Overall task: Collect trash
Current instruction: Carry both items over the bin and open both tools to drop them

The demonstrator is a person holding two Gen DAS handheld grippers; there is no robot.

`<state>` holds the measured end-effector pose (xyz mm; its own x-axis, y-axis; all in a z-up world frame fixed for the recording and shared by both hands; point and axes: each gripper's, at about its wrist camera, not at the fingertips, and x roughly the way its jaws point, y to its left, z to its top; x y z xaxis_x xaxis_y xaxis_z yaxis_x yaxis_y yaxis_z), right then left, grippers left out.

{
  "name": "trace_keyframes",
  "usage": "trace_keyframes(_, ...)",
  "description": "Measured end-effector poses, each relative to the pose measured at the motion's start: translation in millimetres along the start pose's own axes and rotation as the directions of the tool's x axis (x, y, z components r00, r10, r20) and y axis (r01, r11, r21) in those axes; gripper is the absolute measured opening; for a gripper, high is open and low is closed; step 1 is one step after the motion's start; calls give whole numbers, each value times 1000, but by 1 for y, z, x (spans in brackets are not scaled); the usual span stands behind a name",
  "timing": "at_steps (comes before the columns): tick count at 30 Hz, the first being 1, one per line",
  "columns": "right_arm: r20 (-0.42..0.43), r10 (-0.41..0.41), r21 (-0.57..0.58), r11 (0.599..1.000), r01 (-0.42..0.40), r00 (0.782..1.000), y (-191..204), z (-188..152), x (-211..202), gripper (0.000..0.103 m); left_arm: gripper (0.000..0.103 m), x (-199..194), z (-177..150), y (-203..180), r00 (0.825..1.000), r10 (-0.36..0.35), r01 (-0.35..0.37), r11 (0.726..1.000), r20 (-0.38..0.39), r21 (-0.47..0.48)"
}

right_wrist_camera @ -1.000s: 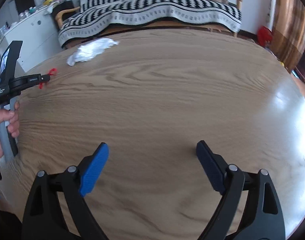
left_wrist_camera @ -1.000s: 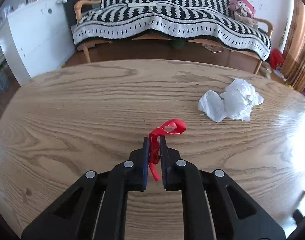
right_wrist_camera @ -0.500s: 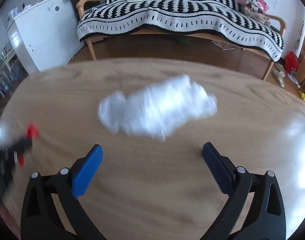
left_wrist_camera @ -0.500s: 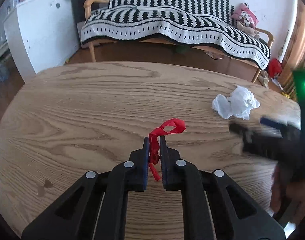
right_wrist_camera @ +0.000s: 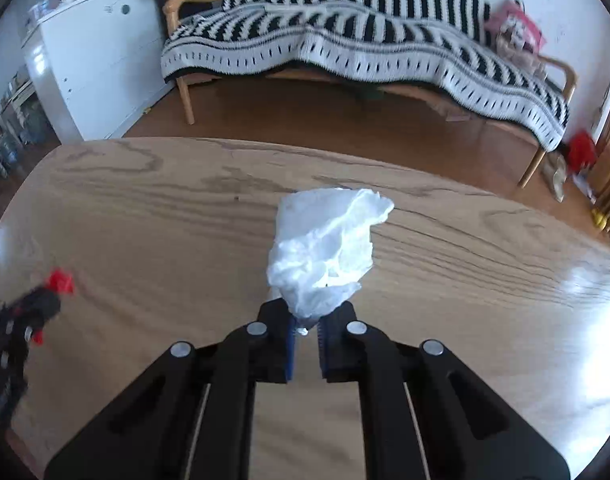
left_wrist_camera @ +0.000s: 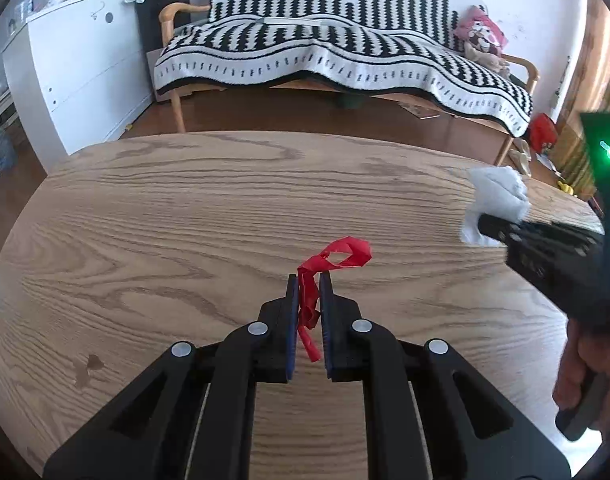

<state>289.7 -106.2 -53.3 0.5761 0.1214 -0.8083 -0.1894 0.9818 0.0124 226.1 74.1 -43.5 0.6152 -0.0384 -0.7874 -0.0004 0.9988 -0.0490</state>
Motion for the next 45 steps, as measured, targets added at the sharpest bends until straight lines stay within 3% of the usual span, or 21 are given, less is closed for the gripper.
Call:
trace_keyframes(5,38,0,43,999,-2,999,-30,-50,-74,9,9,-28,-9,-36,998,-65,64,997,14,38)
trace_keyframes(12,81,-75,176,983,60,994,-114,-171,-193,9,9,-73,-37,-130,979,-205,200,966,13,164)
trace_keyframes(17,83,-196,320,934,160,977,-184,-259,-263,9,9,-109,-76,-222,927,-374,369,884,-40,288)
trace_keyframes(22,67,-305,498,835,233,950,-257,-349,-325,9,9,-144,-126,-313,868,-486,482,778,-100,403)
trace_keyframes(26,-7,-371,627,722,293,929,-314,-427,-363,9,9,-169,-176,-383,819,-552,550,676,-158,491)
trace_keyframes(30,-111,-385,714,611,343,916,-356,-488,-381,9,9,-187,-223,-441,776,-588,600,577,-229,554)
trace_keyframes(33,-206,-339,756,541,369,918,-381,-528,-379,9,9,-195,-250,-473,761,-591,614,524,-267,590)
trace_keyframes(39,-319,-210,788,483,382,924,-411,-574,-359,9,9,-196,-277,-510,740,-591,642,477,-322,600)
trace_keyframes(43,-340,-172,794,475,380,924,-410,-575,-347,9,9,-188,-281,-528,740,-581,646,472,-339,600)
trace_keyframes(45,-345,-163,793,476,380,924,-418,-559,-335,9,9,-183,-280,-536,741,-577,646,472,-344,600)
